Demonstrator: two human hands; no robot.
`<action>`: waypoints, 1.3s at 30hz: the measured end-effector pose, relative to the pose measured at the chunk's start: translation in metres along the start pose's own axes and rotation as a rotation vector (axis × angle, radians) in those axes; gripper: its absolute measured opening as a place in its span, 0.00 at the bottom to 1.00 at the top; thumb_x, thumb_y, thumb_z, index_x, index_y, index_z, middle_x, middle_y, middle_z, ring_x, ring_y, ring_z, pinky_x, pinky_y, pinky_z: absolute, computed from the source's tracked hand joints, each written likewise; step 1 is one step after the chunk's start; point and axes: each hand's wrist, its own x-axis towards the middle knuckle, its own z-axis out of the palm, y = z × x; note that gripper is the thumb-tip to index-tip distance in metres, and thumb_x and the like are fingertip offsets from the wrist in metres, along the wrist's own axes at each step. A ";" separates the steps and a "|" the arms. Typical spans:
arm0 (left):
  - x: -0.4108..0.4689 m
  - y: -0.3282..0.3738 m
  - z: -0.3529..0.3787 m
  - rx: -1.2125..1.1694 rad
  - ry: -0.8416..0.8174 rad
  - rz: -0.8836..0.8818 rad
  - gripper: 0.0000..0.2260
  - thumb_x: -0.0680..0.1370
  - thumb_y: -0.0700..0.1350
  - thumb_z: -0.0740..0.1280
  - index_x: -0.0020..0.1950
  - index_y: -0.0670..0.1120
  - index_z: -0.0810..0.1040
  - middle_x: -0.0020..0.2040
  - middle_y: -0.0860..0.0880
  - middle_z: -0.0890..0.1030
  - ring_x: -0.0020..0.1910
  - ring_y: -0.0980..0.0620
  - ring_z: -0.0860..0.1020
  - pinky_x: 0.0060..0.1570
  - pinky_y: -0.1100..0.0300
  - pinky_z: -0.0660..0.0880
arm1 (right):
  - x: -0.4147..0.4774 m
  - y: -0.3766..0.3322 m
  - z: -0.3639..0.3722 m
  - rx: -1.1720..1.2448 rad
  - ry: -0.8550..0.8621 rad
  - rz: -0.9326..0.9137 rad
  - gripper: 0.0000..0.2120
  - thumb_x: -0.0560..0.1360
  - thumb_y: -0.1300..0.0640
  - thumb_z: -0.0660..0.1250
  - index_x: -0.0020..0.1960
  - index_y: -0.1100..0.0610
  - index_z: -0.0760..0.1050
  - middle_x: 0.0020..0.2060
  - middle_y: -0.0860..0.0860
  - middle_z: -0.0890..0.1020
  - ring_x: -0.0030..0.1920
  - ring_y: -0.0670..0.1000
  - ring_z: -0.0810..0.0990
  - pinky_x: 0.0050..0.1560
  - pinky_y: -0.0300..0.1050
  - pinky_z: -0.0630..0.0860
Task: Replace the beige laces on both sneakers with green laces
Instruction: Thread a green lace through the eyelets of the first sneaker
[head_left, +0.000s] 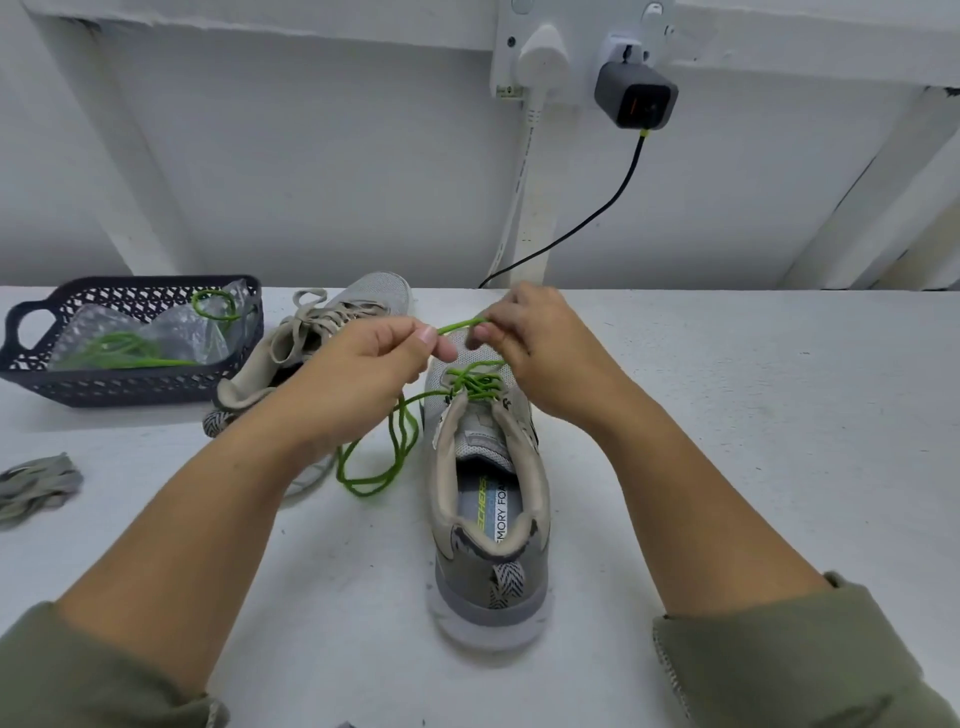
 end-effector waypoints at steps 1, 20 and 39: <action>-0.001 -0.001 -0.004 -0.019 0.010 -0.003 0.13 0.80 0.53 0.61 0.41 0.56 0.83 0.34 0.55 0.73 0.36 0.57 0.69 0.42 0.59 0.66 | 0.004 0.012 0.004 -0.005 0.058 0.109 0.12 0.81 0.52 0.60 0.48 0.51 0.82 0.45 0.49 0.72 0.54 0.54 0.71 0.56 0.54 0.69; -0.005 0.000 0.011 -0.713 0.267 -0.224 0.02 0.78 0.37 0.66 0.48 0.42 0.77 0.33 0.51 0.82 0.34 0.59 0.81 0.36 0.70 0.77 | -0.016 -0.012 -0.017 0.429 -0.208 0.271 0.16 0.75 0.63 0.58 0.54 0.49 0.80 0.53 0.44 0.82 0.50 0.45 0.80 0.50 0.45 0.74; -0.012 -0.001 -0.008 0.915 0.457 -0.253 0.17 0.76 0.53 0.69 0.53 0.39 0.75 0.50 0.40 0.78 0.48 0.41 0.76 0.46 0.50 0.71 | -0.021 -0.007 -0.024 0.077 -0.204 0.181 0.16 0.83 0.49 0.53 0.47 0.54 0.76 0.30 0.45 0.72 0.29 0.41 0.69 0.32 0.34 0.64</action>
